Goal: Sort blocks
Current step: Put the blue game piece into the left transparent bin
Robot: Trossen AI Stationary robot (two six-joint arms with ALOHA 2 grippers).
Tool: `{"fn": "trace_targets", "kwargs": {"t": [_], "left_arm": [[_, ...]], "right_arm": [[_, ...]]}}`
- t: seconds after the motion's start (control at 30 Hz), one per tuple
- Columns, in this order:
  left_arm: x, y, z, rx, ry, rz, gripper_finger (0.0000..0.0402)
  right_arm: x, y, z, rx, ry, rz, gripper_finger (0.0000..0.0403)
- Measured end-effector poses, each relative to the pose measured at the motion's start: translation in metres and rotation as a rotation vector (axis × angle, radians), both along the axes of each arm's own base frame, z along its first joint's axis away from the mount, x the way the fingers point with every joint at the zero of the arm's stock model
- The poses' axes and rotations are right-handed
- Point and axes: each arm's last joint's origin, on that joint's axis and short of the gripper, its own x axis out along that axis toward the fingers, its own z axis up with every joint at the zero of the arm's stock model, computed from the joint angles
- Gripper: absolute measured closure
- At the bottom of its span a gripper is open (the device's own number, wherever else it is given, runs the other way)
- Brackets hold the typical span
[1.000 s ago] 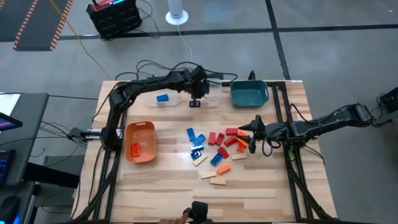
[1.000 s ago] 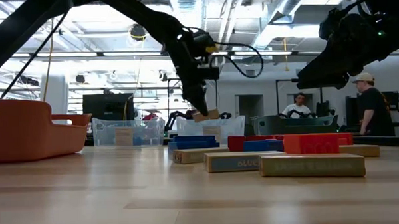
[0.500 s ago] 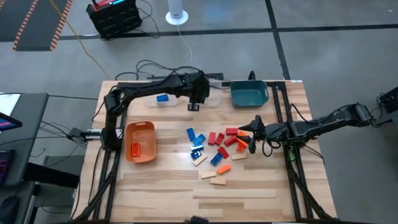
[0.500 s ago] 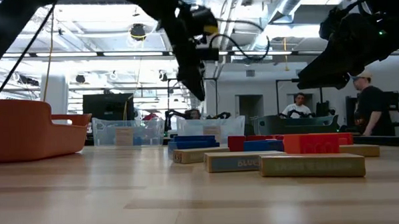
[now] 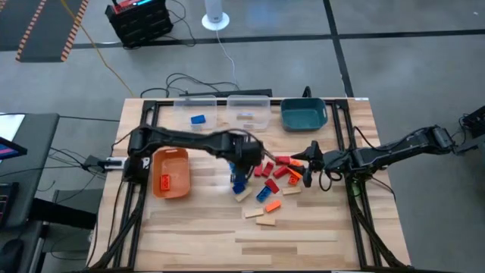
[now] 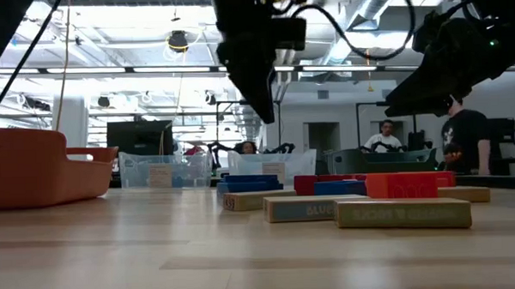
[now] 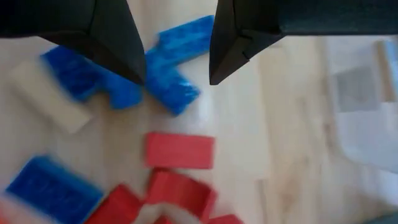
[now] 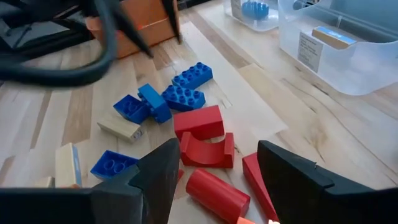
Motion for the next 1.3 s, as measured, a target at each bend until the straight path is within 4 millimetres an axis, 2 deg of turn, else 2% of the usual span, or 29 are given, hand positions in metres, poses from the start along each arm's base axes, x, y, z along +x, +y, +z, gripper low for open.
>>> {"fn": "trace_targets", "kwargs": {"t": [0.17,0.3,0.5,0.63,0.87,1.03,1.3], "left_arm": [[0.001,-0.019,0.0,-0.093,-0.057,0.168,0.0233],[-0.001,-0.024,-0.017,-0.124,-0.058,0.235,0.0233],[-0.003,-0.029,-0.044,-0.134,-0.068,0.246,0.0233],[-0.003,-0.032,-0.046,-0.147,-0.088,0.244,0.0233],[-0.004,-0.04,-0.063,-0.197,-0.113,0.232,0.0233],[-0.009,-0.039,-0.075,-0.197,-0.1,0.256,0.0233],[-0.013,-0.039,-0.083,-0.192,-0.106,0.263,0.0233]], "right_arm": [[0.001,0.0,0.001,0.006,-0.017,0.0,0.0153],[0.001,0.002,0.002,0.007,-0.02,0.01,0.0153],[0.001,0.002,0.002,0.006,-0.022,0.011,0.0153],[0.001,0.002,0.002,0.006,-0.022,0.011,0.0153],[0.001,0.002,0.002,0.004,-0.022,0.011,0.0153],[0.001,0.002,0.002,0.004,-0.022,0.011,0.0153],[0.001,0.002,0.002,0.004,-0.024,0.011,0.0153]]}}
